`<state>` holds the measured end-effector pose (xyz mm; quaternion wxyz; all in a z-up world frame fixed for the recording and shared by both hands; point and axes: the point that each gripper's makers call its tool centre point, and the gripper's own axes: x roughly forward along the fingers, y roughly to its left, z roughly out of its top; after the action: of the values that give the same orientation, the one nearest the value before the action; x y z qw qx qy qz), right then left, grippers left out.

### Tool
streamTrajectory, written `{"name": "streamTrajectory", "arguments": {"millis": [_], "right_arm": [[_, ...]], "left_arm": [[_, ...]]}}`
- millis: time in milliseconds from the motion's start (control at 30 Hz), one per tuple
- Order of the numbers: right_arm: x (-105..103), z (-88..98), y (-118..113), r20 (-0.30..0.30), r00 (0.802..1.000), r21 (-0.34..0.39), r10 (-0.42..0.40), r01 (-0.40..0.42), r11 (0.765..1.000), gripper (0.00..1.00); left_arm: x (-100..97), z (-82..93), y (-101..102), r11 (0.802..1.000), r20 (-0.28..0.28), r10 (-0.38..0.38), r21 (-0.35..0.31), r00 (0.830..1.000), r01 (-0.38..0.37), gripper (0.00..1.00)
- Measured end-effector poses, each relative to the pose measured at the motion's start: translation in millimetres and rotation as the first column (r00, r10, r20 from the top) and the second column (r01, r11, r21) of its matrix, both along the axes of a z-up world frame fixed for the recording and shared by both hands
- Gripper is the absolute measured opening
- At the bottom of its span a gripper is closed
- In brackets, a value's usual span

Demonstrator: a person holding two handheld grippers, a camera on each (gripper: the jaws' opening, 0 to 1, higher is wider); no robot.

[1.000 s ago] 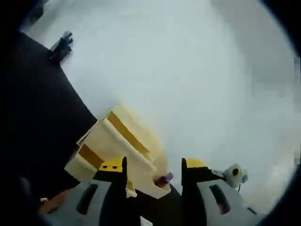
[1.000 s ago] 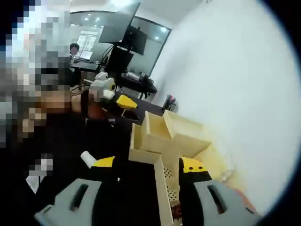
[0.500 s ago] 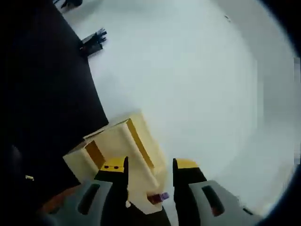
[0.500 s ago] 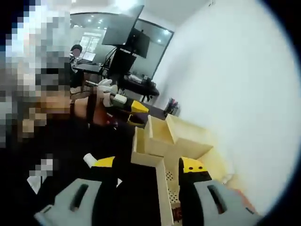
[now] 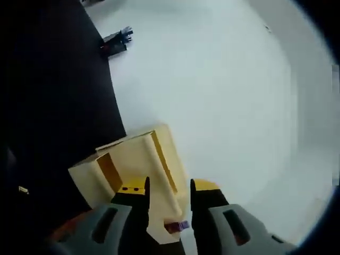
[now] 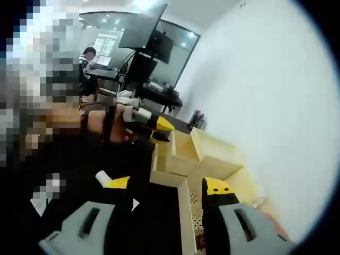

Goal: Open the drawer, pick up the cosmetic bottles from the table one by one, place them into the drawer, release the gripper, close the drawer, and move the gripper away

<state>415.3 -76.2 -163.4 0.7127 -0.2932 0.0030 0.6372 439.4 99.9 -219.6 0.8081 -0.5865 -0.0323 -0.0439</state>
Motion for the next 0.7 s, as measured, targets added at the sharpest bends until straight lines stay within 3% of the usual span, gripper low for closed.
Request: {"name": "streamTrajectory", "arguments": {"millis": [200, 600, 700], "right_arm": [[1.6, 0.6, 0.5, -0.002, 1.0, -0.004, 0.002, -0.002, 1.0, 0.48], [-5.8, -4.8, 0.7, 0.002, 1.0, -0.02, 0.006, -0.006, 1.0, 0.48], [-7.7, -7.1, 0.5, 0.004, 1.0, -0.023, 0.006, -0.006, 1.0, 0.47]], "left_arm": [[1.1, -3.7, 3.2, 0.997, 0.002, 0.021, -0.074, 1.0, -0.021, 0.28], [-1.7, 0.2, -1.3, 0.987, 0.032, 0.045, -0.156, 0.998, -0.039, 0.24], [-2.8, -4.5, -0.1, 0.982, 0.023, 0.05, -0.182, 0.999, -0.045, 0.18]]}}
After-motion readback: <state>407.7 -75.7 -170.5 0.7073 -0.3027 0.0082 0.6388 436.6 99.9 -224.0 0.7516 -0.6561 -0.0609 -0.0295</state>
